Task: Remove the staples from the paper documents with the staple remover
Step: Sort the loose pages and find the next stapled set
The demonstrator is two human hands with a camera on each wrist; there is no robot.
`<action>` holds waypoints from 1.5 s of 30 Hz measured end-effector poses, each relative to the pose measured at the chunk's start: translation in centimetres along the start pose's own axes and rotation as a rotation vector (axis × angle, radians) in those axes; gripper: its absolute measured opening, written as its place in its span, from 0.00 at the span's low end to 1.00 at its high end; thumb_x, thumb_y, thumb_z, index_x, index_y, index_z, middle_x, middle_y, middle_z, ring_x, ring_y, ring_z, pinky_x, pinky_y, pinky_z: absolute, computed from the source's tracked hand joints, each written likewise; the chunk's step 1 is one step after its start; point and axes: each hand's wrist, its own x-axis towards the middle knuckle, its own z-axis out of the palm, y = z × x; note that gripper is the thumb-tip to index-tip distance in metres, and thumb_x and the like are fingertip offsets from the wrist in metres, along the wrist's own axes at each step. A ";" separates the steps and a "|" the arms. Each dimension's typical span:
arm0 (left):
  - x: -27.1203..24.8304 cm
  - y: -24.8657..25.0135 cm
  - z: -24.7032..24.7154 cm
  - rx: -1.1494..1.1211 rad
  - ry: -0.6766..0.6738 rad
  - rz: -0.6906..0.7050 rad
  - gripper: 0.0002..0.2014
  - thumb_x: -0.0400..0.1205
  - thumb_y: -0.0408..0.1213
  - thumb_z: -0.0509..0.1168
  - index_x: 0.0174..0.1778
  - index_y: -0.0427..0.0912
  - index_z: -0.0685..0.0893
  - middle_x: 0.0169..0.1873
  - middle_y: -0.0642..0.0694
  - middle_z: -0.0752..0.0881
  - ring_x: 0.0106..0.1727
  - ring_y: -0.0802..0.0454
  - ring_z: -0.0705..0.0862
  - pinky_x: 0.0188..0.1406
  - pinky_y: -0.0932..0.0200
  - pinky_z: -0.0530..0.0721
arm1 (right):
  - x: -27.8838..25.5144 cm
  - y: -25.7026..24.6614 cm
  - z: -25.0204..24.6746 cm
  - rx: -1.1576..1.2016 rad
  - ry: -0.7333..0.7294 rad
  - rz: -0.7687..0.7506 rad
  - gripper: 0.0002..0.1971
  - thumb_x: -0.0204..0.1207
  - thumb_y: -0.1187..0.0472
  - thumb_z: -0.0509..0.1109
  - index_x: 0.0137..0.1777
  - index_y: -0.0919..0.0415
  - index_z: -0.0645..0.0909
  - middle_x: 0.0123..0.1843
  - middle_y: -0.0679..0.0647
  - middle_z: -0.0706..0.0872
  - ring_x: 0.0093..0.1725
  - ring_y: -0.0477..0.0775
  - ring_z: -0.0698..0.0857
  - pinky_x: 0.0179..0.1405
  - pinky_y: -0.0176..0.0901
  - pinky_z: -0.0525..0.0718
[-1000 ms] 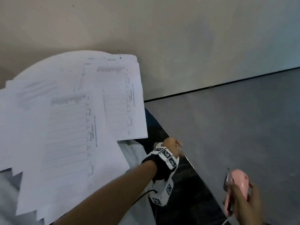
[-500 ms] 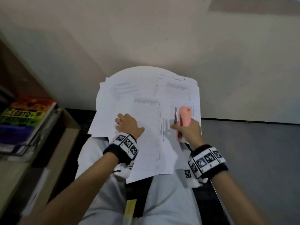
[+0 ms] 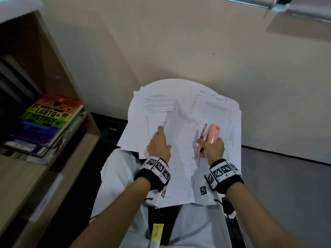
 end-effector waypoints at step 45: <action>1.9 -0.6 -1.2 -0.519 0.108 0.070 0.12 0.81 0.35 0.67 0.54 0.30 0.82 0.53 0.35 0.87 0.56 0.39 0.85 0.55 0.49 0.85 | 0.3 -0.3 -1.6 -0.014 -0.158 -0.029 0.11 0.68 0.73 0.77 0.39 0.62 0.78 0.37 0.57 0.81 0.39 0.58 0.82 0.36 0.44 0.83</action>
